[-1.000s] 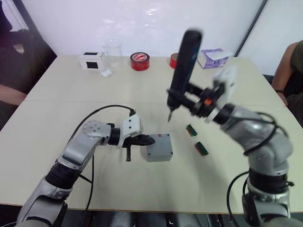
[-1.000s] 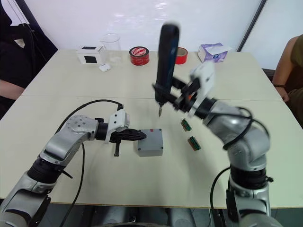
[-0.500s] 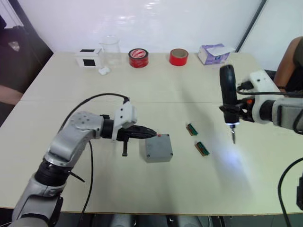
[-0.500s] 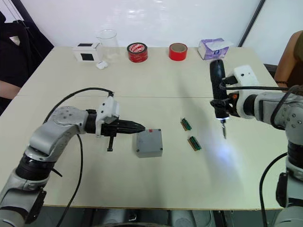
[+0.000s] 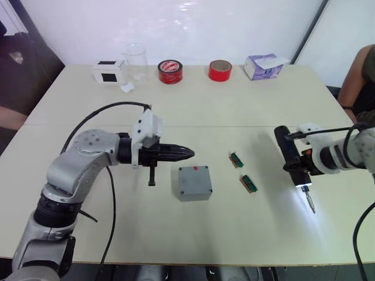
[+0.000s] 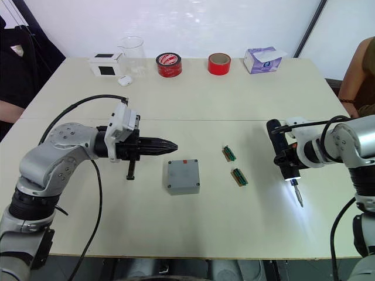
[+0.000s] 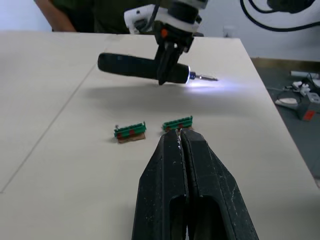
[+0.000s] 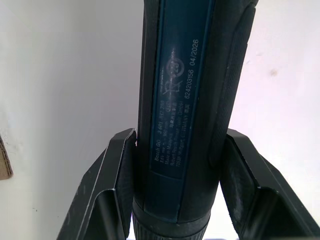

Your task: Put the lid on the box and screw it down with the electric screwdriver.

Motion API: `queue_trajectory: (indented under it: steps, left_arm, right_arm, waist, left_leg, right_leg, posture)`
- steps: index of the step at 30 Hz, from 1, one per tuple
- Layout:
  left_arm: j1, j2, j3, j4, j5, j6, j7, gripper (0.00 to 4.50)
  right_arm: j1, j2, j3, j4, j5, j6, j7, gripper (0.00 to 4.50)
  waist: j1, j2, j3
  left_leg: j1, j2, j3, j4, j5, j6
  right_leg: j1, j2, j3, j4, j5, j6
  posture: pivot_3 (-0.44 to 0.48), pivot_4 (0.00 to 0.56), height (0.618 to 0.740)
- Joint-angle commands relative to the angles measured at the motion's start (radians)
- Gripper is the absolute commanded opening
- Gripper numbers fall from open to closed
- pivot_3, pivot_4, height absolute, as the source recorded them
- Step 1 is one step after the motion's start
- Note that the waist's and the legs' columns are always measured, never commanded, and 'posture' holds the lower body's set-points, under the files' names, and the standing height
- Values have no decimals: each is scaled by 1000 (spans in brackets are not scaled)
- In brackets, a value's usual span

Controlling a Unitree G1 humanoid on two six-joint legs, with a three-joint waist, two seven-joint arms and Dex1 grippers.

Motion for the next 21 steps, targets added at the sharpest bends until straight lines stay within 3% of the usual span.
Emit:
queue_trajectory:
  steps: [1,4,6,7,11,15,21]
  left_arm:
    - [-8,14,30,-50,-31,11,17,0]
    - [-6,23,32,-61,-44,22,25,0]
    - [-5,31,34,-68,-55,31,26,0]
    - [-5,35,35,-70,-58,34,26,0]
    - [-4,45,34,-72,-68,40,27,0]
    - [8,61,28,-69,-60,40,26,0]
    - [77,103,26,1,-5,-1,17,0]
  right_arm:
    - [-25,15,-14,11,-51,6,-3,1837]
    - [-21,37,-20,36,-81,6,-4,1837]
    - [-22,46,-26,37,-93,6,2,2821]
    - [-22,50,-33,37,-97,6,4,2959]
    - [-31,52,-56,30,-104,6,19,4431]
    - [-48,22,-72,-14,-124,-11,42,4476]
    - [-97,-43,-95,-193,-111,-189,172,4476]
  waist:
    - [1,0,0]
    - [3,0,0]
    - [3,0,0]
    - [3,0,0]
    - [2,0,0]
    - [2,0,0]
    - [-2,0,0]
  left_leg:
    - [0,0,0,0,0,0]
    - [0,0,0,0,0,0]
    - [0,0,0,0,0,0]
    - [0,0,0,1,0,0]
    - [0,-1,0,1,0,0]
    - [0,0,0,1,0,-1]
    - [1,0,0,1,0,-1]
  right_leg:
    - [0,0,0,0,0,0]
    - [0,0,0,0,0,1]
    - [1,0,0,0,0,1]
    - [1,0,0,0,0,1]
    - [1,0,0,0,1,1]
    - [1,0,0,1,1,2]
    - [0,0,0,1,1,2]
  posture:
    - [0,150,740]
    - [0,150,740]
    - [0,150,740]
    - [0,150,740]
    - [0,150,740]
    - [0,150,740]
    - [0,150,740]
